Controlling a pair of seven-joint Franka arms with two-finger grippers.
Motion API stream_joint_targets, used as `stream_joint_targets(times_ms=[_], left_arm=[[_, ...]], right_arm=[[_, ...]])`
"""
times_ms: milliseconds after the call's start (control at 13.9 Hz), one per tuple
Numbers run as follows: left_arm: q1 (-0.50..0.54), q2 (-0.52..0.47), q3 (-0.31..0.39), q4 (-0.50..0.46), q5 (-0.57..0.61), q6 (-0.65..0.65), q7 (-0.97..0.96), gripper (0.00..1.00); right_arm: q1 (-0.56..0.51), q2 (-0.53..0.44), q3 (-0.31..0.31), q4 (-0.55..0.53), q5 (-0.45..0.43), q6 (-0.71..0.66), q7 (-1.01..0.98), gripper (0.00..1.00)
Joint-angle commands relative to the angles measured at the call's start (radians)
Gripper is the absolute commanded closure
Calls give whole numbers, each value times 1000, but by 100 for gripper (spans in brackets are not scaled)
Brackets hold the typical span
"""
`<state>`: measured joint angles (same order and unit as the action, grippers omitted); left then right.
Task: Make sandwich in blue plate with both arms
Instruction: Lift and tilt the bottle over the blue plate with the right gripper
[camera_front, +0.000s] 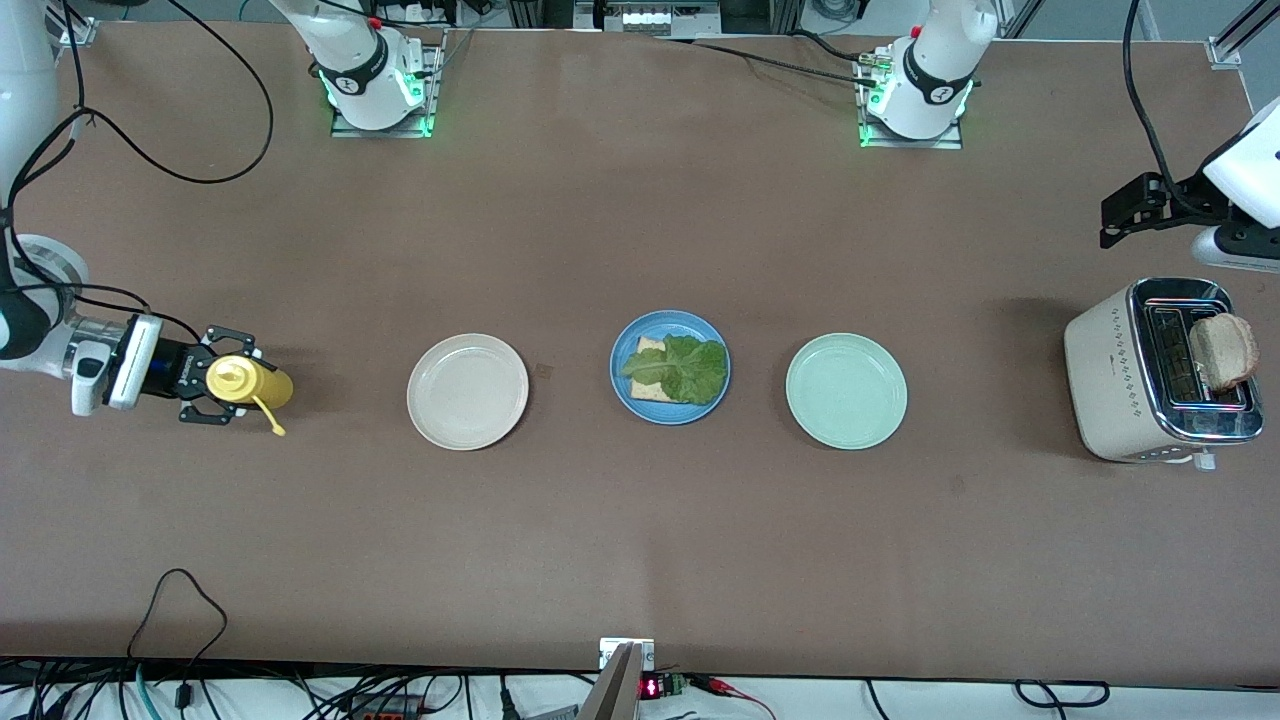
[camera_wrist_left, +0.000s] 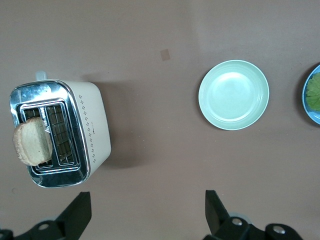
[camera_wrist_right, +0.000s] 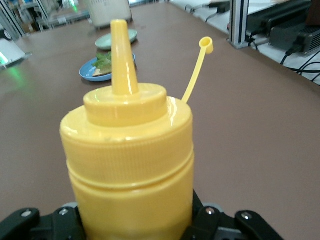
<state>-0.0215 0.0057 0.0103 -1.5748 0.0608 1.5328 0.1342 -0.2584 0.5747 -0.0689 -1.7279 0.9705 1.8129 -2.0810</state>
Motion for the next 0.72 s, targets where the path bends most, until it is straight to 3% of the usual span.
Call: stream_joint_targets(times_ms=[0, 216, 649], left_arm=[[8, 2, -1, 9, -12, 0, 7, 0], [6, 0, -9, 21, -7, -3, 2, 0], [3, 10, -13, 19, -7, -19, 5, 0]], right_arm=[[167, -131, -8, -35, -111, 139, 230, 100], [338, -147, -9, -12, -195, 282, 399, 100], [686, -115, -12, 30, -823, 601, 976, 100]])
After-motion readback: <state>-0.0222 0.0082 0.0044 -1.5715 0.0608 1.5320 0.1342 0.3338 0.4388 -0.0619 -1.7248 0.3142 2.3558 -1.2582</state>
